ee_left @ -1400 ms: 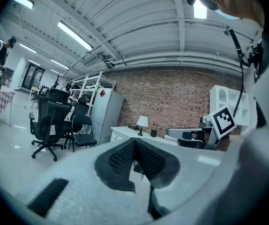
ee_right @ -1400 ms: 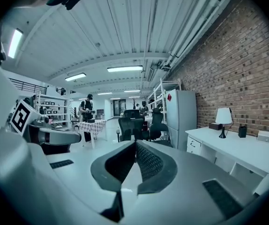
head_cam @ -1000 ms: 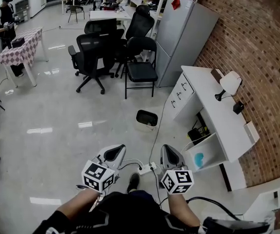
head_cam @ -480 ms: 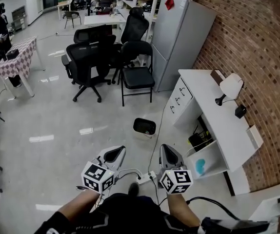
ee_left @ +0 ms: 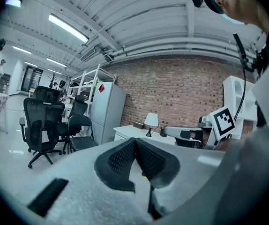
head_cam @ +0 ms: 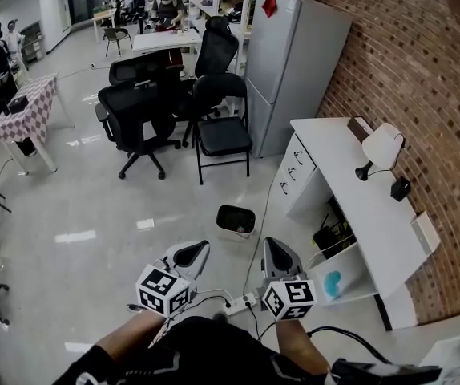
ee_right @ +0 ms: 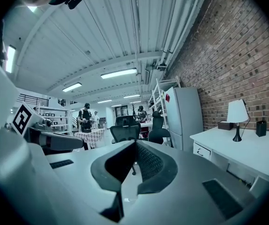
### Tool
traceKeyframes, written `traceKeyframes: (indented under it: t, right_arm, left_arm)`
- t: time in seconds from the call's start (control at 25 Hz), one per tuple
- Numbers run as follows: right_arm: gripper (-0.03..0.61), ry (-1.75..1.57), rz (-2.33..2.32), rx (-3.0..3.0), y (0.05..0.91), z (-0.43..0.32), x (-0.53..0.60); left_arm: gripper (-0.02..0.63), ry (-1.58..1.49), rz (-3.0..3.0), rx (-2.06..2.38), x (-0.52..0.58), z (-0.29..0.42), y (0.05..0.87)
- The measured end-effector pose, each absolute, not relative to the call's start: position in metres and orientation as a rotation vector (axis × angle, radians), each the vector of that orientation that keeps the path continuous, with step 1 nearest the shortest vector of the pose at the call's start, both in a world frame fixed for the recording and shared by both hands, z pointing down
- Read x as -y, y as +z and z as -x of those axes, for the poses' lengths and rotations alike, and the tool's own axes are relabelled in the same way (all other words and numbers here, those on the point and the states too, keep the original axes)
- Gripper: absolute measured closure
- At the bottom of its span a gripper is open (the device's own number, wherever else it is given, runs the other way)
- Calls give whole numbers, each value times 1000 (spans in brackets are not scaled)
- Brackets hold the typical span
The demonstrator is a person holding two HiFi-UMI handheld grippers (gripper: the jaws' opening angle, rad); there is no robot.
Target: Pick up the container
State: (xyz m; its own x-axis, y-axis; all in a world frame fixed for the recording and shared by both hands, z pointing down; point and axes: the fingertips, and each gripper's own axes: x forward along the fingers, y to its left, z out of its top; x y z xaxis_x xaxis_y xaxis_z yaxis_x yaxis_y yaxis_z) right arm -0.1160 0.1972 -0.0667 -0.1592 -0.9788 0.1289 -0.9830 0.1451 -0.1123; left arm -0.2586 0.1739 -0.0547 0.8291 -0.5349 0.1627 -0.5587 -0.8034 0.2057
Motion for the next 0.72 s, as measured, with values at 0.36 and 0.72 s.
traceKeyframes:
  t: [0.36,0.72]
  right_arm:
    - [569,310,-2024,2344,-51,67,-174]
    - [569,306,-1994,2375,-51,57,-153]
  left_arm:
    - [603,180,-2767,847,-147,217,-45]
    - [603,216,-2744,899,-130,216,-40]
